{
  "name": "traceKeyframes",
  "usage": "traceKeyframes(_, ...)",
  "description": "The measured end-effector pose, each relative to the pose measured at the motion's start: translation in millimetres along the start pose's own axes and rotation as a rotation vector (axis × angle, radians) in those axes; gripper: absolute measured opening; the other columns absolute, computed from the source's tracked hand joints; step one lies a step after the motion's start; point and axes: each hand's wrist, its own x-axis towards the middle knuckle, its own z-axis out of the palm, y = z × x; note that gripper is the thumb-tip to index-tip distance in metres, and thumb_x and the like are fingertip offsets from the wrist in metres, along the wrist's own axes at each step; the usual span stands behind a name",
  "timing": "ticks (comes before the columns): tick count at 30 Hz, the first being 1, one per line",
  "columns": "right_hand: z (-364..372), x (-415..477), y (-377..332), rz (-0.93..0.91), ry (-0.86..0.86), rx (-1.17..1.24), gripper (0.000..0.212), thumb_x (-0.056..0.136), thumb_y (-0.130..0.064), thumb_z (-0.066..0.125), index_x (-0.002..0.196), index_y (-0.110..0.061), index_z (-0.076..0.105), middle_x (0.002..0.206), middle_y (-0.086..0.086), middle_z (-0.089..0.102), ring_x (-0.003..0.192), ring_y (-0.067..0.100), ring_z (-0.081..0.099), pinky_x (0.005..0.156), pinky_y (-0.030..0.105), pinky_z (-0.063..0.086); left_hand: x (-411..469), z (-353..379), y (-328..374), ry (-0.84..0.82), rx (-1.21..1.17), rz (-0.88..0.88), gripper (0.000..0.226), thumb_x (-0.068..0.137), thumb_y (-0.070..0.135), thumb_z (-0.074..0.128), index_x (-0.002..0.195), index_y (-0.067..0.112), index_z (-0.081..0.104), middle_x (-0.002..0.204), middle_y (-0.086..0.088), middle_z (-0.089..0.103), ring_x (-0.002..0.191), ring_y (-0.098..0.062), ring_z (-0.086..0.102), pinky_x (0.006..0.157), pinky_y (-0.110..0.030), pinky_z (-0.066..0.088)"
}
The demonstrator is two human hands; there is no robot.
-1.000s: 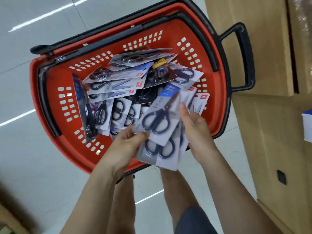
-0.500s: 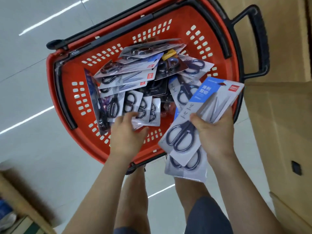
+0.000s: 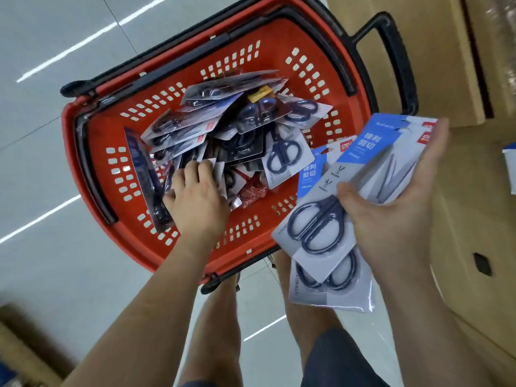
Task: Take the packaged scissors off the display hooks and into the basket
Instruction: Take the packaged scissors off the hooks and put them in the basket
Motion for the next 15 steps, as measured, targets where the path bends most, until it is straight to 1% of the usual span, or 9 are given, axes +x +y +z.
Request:
traceKeyframes(1,1,-4,-1,-0.018,-0.015,-0.006,0.090,0.081,0.001,0.076,0.150,-0.033,0.030,0.109,-0.048,0.052,0.094,-0.031,0.051,0.073,-0.007,0.037,4,-4,-1,0.020,-0.024,-0.023,0.051,0.087,0.017,0.058,0.137,0.018,0.044,0.140,-0.010,0.045,0.128,-0.036,0.040,0.091,-0.056,0.042)
traceKeyframes(3,5,-13,-5,-0.021,-0.046,-0.009,0.058,0.082,0.000,0.076,0.131,-0.027,0.060,0.121,-0.012,0.063,0.104,-0.020,0.056,0.074,-0.007,0.039,11,-8,-6,0.033,-0.079,-0.046,0.053,0.089,0.008,0.055,0.141,0.018,0.045,0.136,-0.015,0.049,0.121,-0.041,0.046,0.087,-0.055,0.046)
traceKeyframes(4,5,-18,-7,-0.016,-0.044,-0.013,0.044,0.082,-0.001,0.076,0.119,-0.024,0.068,0.121,0.001,0.065,0.106,-0.011,0.059,0.075,-0.005,0.040,11,-12,-10,0.047,-0.103,-0.047,0.055,0.090,0.005,0.054,0.143,0.018,0.047,0.136,-0.016,0.051,0.119,-0.043,0.049,0.086,-0.054,0.048)
traceKeyframes(5,3,-22,-9,-0.015,-0.033,-0.023,0.033,0.083,-0.002,0.075,0.109,-0.023,0.073,0.117,0.007,0.067,0.104,-0.005,0.061,0.074,-0.004,0.041,8,-18,-13,0.074,-0.125,-0.043,0.056,0.089,0.003,0.053,0.143,0.019,0.049,0.135,-0.016,0.053,0.115,-0.044,0.052,0.083,-0.053,0.050)
traceKeyframes(7,-4,-26,-18,-0.022,0.020,-0.039,0.024,0.083,-0.005,0.074,0.096,-0.026,0.074,0.104,0.003,0.071,0.092,-0.003,0.062,0.072,-0.002,0.042,-10,-37,-14,0.165,-0.163,-0.003,0.054,0.087,0.002,0.055,0.139,0.018,0.055,0.132,-0.013,0.059,0.108,-0.042,0.058,0.076,-0.048,0.051)
traceKeyframes(9,-13,-26,-28,-0.041,0.079,-0.010,0.024,0.084,-0.008,0.074,0.088,-0.031,0.072,0.085,-0.020,0.071,0.078,-0.009,0.059,0.072,0.000,0.040,-33,-63,-13,0.238,-0.210,0.058,0.050,0.088,0.004,0.057,0.135,0.016,0.059,0.131,-0.009,0.062,0.106,-0.037,0.062,0.075,-0.041,0.050)
traceKeyframes(10,-14,-24,-32,-0.041,0.104,0.014,0.024,0.084,-0.010,0.074,0.086,-0.033,0.072,0.076,-0.027,0.068,0.073,-0.011,0.058,0.072,0.002,0.040,-44,-77,-12,0.261,-0.239,0.062,0.047,0.089,0.004,0.057,0.134,0.017,0.060,0.131,-0.007,0.063,0.107,-0.034,0.063,0.077,-0.038,0.049)
traceKeyframes(13,-1,-10,-35,0.022,0.098,0.110,0.025,0.084,-0.009,0.074,0.079,-0.034,0.073,0.070,-0.028,0.068,0.073,-0.009,0.061,0.075,0.010,0.045,-72,-116,-6,0.340,-0.370,0.022,0.042,0.094,0.009,0.056,0.133,0.024,0.061,0.132,0.000,0.065,0.113,-0.026,0.065,0.086,-0.035,0.048)
traceKeyframes(15,16,-1,-26,0.118,0.046,0.171,0.026,0.083,-0.007,0.075,0.074,-0.031,0.074,0.072,-0.022,0.072,0.075,-0.005,0.063,0.077,0.016,0.047,-85,-136,4,0.402,-0.424,0.124,0.038,0.095,0.013,0.058,0.130,0.026,0.064,0.131,0.003,0.065,0.115,-0.019,0.064,0.089,-0.029,0.048)
